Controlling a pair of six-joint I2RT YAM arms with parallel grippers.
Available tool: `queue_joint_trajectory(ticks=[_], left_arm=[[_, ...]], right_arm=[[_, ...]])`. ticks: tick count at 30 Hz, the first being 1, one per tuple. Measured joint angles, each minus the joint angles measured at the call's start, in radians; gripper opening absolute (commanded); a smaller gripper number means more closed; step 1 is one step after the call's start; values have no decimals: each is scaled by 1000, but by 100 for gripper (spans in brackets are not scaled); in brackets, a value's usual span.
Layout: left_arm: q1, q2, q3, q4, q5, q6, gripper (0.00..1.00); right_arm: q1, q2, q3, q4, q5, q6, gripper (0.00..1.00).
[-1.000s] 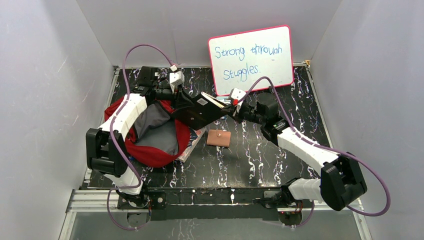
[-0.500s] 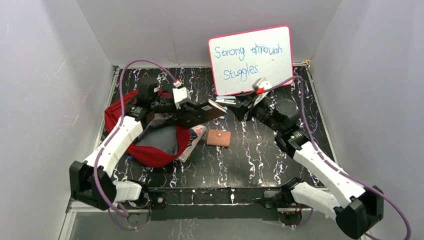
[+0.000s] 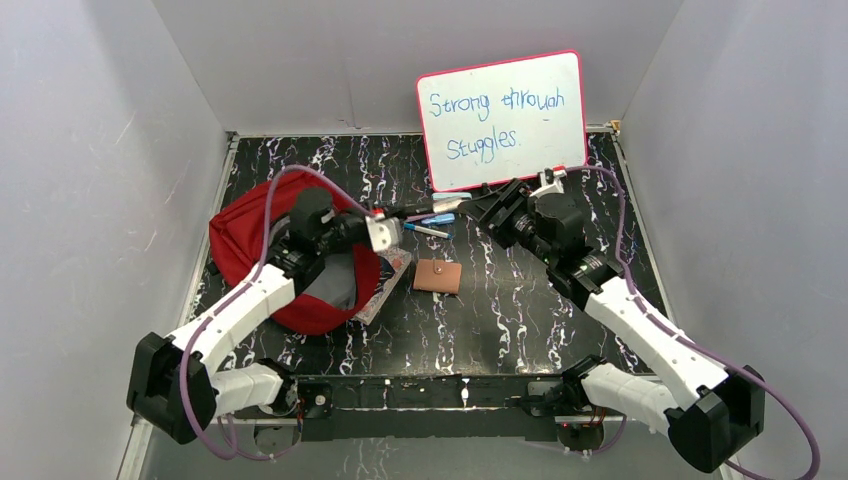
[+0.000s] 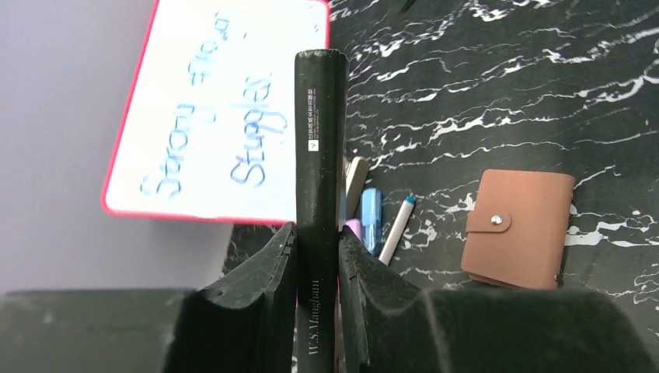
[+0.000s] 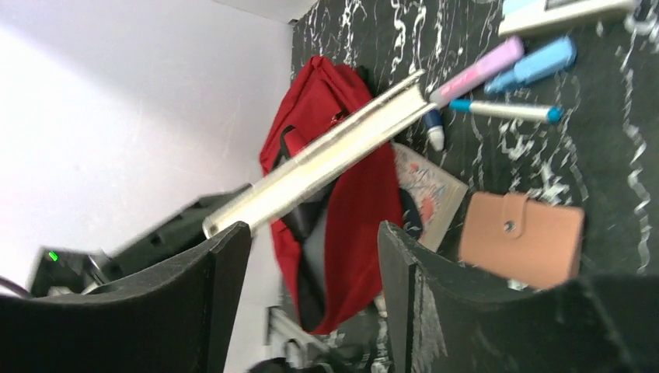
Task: Pack the student bag
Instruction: Pick up the book from the center of the board.
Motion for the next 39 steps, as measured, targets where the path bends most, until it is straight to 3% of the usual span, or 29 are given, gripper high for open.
queue_joint_trajectory(ticks=[5,11,23,39], left_arm=[[-145,0,-66,33,-91,162,0],[-227,3,-124,57,-211,280,0],[-275,5,-198,187,-399,439,0],[-413,5,-292,369,-561,531,0]], right_arm=[[-4,39,-2,-17,-34,233,84],[-18,49,-48,13,-89,410,86],[-18,50,-48,-60,-88,444,87],[-42,105,-69,-10,-138,470,85]])
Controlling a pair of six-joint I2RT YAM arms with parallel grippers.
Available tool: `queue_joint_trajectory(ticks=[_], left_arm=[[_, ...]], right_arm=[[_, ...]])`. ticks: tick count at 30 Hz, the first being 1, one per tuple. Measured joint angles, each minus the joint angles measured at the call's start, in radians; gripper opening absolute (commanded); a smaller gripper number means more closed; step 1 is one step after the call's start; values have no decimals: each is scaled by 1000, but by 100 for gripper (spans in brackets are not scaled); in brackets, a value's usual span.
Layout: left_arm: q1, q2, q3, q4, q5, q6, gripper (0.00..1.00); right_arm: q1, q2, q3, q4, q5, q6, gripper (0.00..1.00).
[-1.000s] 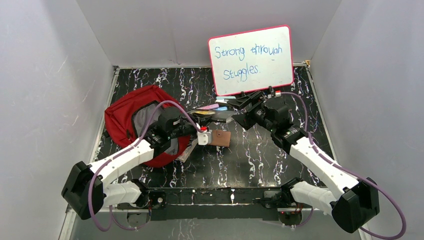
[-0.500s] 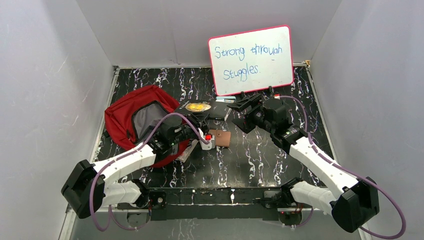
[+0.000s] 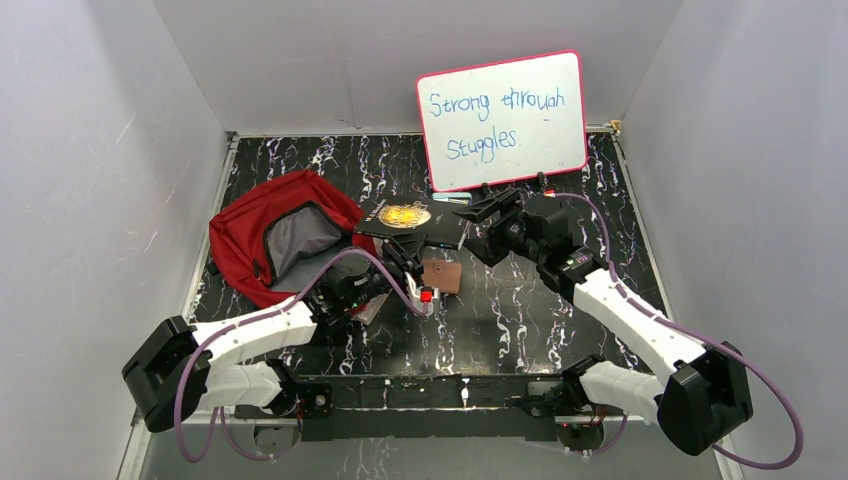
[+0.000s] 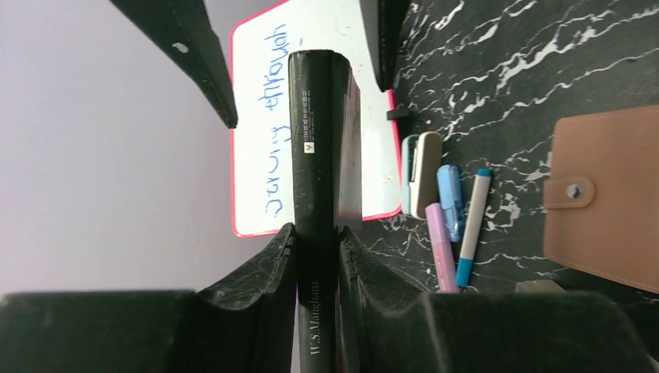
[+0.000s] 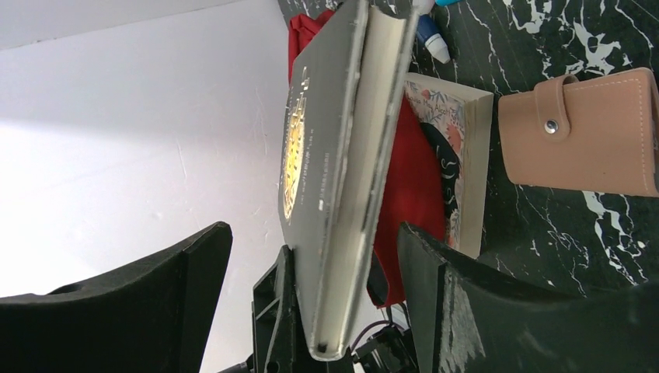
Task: Pack the student bag
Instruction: Pick up the book from the center of the board.
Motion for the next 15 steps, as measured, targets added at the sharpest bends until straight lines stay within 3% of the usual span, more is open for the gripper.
queue_joint_trajectory(ticks=[15], left_arm=[[-53,-13,-16,45,-51,17,0]], right_arm=[[-20,55,-19,97,-14,25,55]])
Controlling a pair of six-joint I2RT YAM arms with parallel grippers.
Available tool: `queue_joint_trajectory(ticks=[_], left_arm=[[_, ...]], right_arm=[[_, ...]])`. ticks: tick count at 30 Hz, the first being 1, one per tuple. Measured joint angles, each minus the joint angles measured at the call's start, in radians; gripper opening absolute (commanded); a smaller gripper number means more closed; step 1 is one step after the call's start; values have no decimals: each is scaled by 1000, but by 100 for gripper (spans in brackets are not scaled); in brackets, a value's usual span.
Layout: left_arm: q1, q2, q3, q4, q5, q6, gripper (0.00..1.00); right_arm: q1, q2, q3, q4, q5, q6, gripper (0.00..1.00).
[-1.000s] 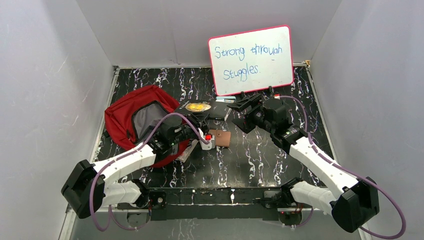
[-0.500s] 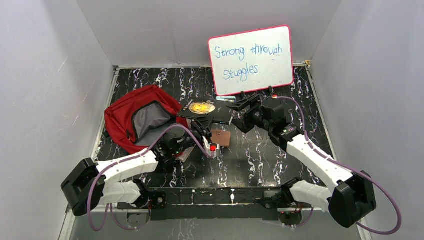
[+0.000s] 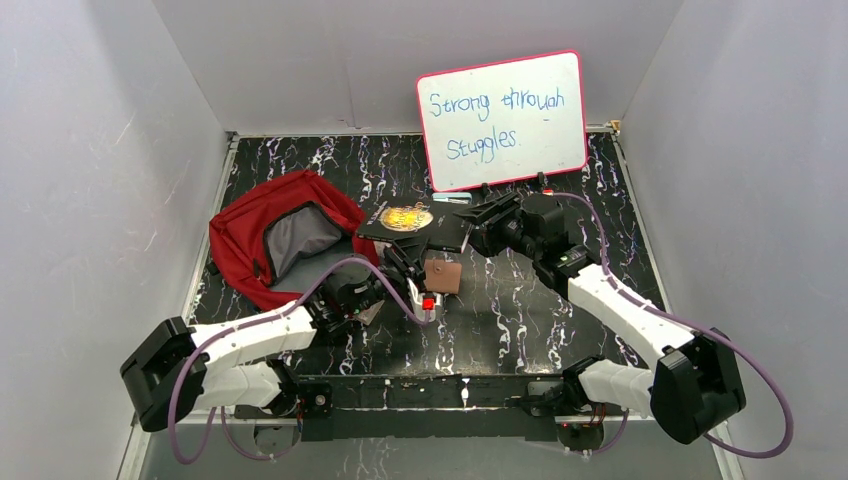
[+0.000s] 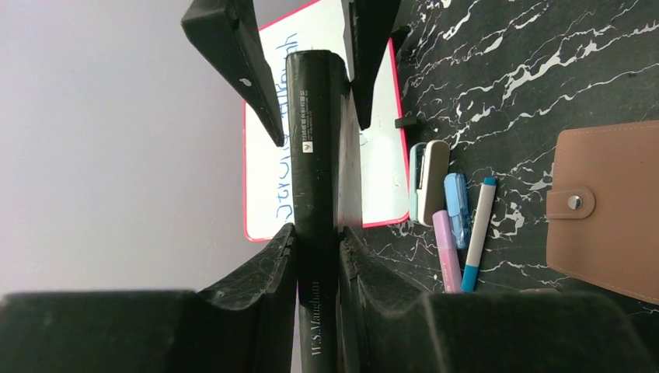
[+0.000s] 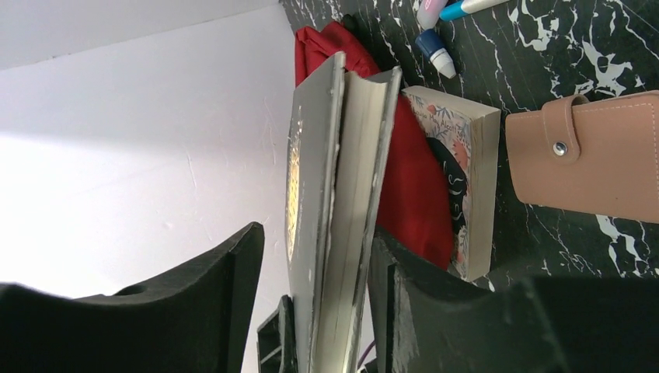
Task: Pack the student bag
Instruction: Pick up the book from the center of the board, then adjust the student bag at the center of the board.
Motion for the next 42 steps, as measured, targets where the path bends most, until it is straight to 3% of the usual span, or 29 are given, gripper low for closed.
queue_joint_trajectory(ticks=[8,10,11,12,14,17,18,23,28,33,38,42], left_arm=[[-10,-12,-12,15,-21,0,0],[-10,-12,-13,19,-24,-2,0],[-11,-12,-14,21,-26,-4,1],[-12,-12,-14,24,-27,-5,3],[-13,-12,-14,31,-34,-11,26],[-14,-12,-13,34,-52,-35,47],[-14,-12,-11,34,-61,-51,59],[-16,-29,42,-84,-79,-189,66],[-16,-122,118,-241,-142,-406,70],[-17,-182,295,-459,-381,-767,69],[-15,-103,555,-818,-593,-1184,72],[-11,18,679,-1108,-625,-1490,71]], right_arm=[[-6,21,-6,25,-13,9,28],[-7,21,-6,35,-16,13,13],[-8,21,-6,44,-18,19,1],[-10,21,-6,50,-23,17,0],[-11,21,-11,64,-29,19,0],[-14,21,-19,82,-32,11,0],[-16,20,-23,81,-32,5,0],[-67,12,-34,42,-28,-61,0],[-168,-21,-34,-8,53,-164,0],[-202,-43,-32,-40,140,-268,0],[-202,-56,-29,-67,192,-383,0],[-202,-64,4,-95,245,-519,0]])
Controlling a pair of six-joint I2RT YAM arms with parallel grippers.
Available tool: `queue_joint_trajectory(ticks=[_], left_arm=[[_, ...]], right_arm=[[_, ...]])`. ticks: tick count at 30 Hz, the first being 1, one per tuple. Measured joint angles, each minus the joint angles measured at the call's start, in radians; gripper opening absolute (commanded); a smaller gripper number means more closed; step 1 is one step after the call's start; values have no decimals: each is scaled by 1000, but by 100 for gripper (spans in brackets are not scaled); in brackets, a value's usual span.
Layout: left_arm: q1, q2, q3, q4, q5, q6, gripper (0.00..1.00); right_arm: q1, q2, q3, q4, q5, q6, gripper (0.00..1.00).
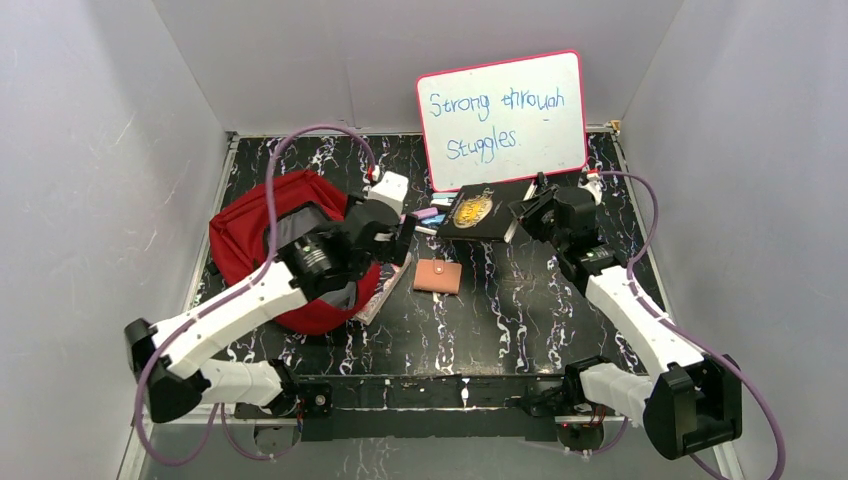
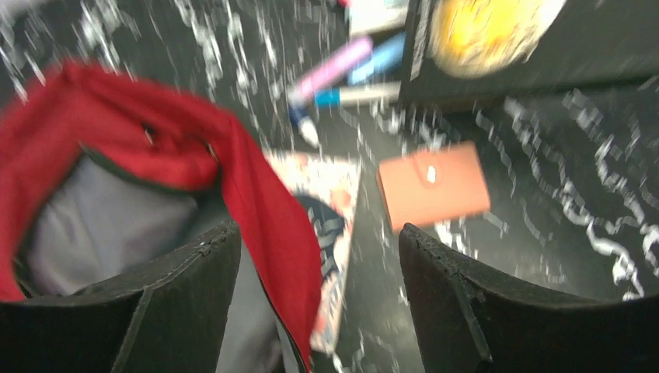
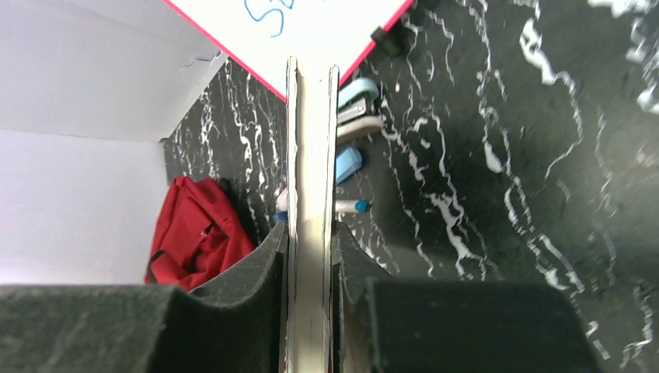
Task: Pack the student bag
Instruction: Adjust the student bag at the center of the board.
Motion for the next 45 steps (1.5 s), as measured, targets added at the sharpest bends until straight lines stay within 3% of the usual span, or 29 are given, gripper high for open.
queue_joint_trajectory(ticks=[4,9,17,20,23,29,35,42,43,44,45], left_arm=[[11,99,3,-228,36,-228,72],[60,118,-12,-391,92,-373,72],[182,106,-114,-397,239,-441,69],[182,116,-161,-367,306,-448,58],[182,144,-181,-322,365,-451,33],[184,204,-184,-253,419,-435,0],[213,248,-161,-222,427,-405,0],[359,259,-93,-178,442,-368,0],[375,266,-70,-178,443,-359,2],[384,274,-46,-178,444,-349,11],[390,282,-24,-179,445,-340,27]], right_arm=[[-1,-27,27,-4,41,-113,0],[-1,-79,30,-6,69,-188,0],[-1,-94,30,-19,79,-220,0],[-1,-95,30,-20,80,-224,0],[-1,-97,30,-20,79,-223,0],[-1,-109,30,-24,79,-223,0],[-1,-122,29,-28,79,-222,0],[-1,-127,29,-37,74,-215,0],[-1,-128,29,-40,74,-215,0],[-1,-129,29,-43,74,-215,0],[-1,-132,29,-47,73,-215,0]])
